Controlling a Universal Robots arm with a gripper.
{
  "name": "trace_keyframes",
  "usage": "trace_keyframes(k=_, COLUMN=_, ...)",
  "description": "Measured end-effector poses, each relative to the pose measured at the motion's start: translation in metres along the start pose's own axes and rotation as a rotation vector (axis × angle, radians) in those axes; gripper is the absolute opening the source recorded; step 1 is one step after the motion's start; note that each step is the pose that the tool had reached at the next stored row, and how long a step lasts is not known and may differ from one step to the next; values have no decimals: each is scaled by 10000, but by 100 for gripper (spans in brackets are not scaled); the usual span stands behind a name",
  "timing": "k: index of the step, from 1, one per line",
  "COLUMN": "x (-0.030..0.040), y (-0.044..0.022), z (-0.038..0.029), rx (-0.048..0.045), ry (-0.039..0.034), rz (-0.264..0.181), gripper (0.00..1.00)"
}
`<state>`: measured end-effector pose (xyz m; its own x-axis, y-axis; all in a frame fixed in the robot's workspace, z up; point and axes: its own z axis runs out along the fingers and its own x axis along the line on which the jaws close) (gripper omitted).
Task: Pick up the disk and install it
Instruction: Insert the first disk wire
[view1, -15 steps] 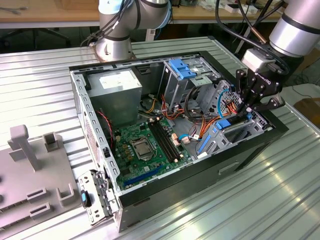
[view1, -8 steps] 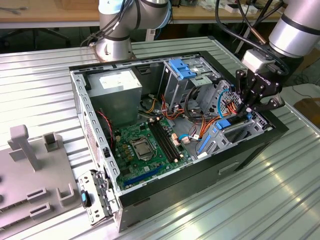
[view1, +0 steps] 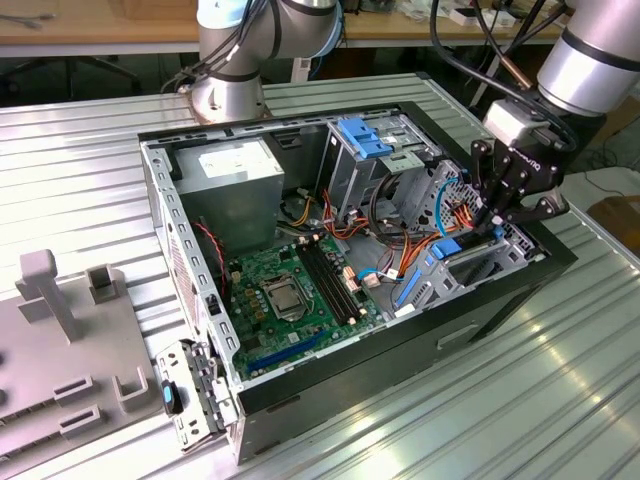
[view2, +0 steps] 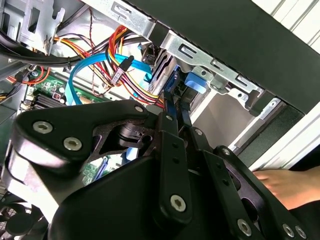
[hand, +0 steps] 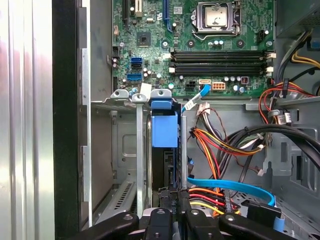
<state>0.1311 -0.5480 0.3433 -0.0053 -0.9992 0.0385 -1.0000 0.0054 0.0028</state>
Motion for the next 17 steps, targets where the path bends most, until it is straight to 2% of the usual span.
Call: trace_keyframes(k=17, x=-1, y=0, z=37, rx=0, ry=-60, rz=-6, gripper=17)
